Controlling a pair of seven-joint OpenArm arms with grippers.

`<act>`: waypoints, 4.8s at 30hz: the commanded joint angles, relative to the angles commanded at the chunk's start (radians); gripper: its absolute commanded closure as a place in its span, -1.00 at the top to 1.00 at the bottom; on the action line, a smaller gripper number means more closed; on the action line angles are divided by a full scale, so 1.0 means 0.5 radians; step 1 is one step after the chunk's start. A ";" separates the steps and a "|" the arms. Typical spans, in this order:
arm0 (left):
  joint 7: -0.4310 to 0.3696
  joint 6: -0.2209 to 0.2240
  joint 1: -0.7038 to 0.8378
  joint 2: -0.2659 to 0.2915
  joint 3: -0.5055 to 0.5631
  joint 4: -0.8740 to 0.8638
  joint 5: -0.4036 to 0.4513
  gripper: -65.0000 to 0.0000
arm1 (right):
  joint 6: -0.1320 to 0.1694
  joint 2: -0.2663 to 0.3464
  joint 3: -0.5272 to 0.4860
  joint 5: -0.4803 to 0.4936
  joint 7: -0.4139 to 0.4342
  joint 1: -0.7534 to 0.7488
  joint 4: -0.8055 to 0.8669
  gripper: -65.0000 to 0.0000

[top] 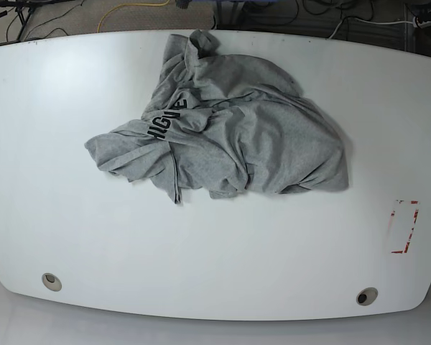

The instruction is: Layout the t-shirt on the table in an organized manner, then fold the t-shirt properly

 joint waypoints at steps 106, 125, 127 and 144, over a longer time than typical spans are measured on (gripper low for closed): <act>0.832 -0.270 -1.378 0.003 -0.574 0.506 -0.353 0.43 | 0.267 0.144 0.061 0.301 -1.430 1.958 0.239 0.54; 0.832 -0.270 -1.378 0.003 -0.574 0.506 -0.353 0.43 | 0.264 0.199 -0.028 0.310 -1.270 2.114 -0.068 0.52; 0.832 -0.270 -1.378 0.003 -0.574 0.506 -0.353 0.43 | 0.264 0.199 -0.028 0.310 -1.267 2.117 -0.071 0.52; 1.046 -0.270 -1.537 0.003 -0.583 0.506 -0.365 0.45 | 0.267 0.196 -0.028 0.307 -1.274 2.124 -0.061 -1.00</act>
